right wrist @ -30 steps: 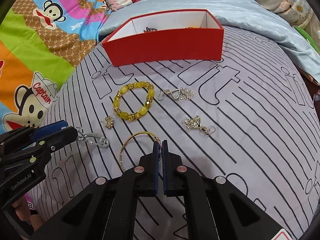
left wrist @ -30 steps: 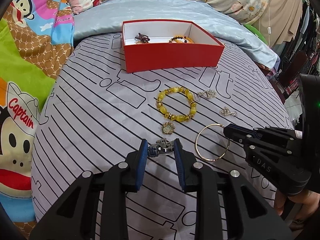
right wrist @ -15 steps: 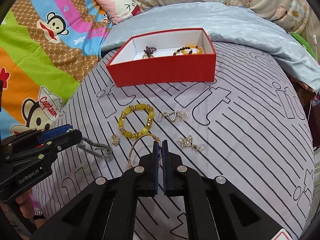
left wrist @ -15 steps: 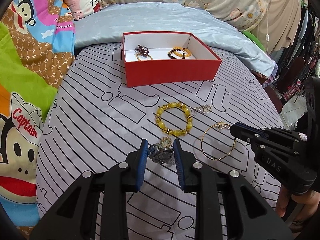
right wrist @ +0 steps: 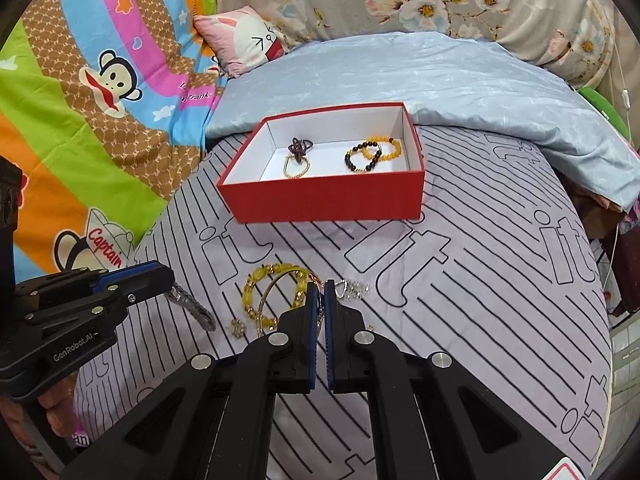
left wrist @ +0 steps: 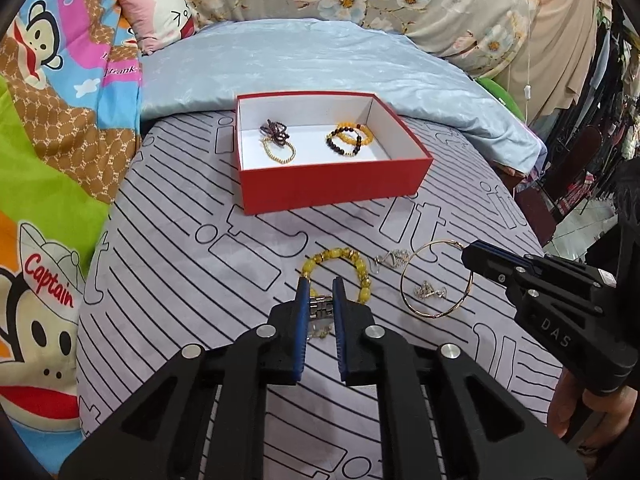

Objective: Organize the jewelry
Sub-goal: 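Lift the held watch and bangle and carry both over the red box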

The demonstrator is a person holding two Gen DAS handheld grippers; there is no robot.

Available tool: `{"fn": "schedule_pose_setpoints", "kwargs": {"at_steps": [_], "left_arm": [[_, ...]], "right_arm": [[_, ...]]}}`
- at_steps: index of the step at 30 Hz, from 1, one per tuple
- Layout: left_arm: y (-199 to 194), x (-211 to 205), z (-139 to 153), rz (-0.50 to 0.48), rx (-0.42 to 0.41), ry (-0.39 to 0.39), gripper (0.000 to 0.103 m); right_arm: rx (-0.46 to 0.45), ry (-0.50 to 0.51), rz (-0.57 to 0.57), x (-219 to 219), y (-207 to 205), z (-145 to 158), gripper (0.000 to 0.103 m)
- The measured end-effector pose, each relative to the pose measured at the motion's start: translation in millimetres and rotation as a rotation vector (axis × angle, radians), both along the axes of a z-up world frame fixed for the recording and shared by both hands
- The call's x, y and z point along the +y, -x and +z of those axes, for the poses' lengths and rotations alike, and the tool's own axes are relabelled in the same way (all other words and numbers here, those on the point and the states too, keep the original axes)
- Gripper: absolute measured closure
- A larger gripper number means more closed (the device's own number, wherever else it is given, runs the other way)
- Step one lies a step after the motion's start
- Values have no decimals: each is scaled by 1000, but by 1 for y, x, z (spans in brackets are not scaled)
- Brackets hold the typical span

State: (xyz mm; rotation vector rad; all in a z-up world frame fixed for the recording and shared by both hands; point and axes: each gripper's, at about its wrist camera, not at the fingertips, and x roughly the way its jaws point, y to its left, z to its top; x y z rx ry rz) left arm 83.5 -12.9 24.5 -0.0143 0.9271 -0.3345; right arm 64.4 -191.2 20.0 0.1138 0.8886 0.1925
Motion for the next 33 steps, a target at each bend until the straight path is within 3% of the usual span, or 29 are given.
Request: {"fn": "schedule_pose_setpoints", "kwargs": {"at_steps": [15, 25, 33], "left_arm": [[-21, -4, 30, -7, -75, 3, 92], [-90, -12, 54, 11, -150, -1, 92], [-144, -21, 51, 32, -154, 9, 92]], "right_arm": [[-58, -14, -13, -10, -27, 22, 101], [-107, 8, -37, -21, -96, 41, 101], [-74, 8, -47, -21, -158, 28, 101]]}}
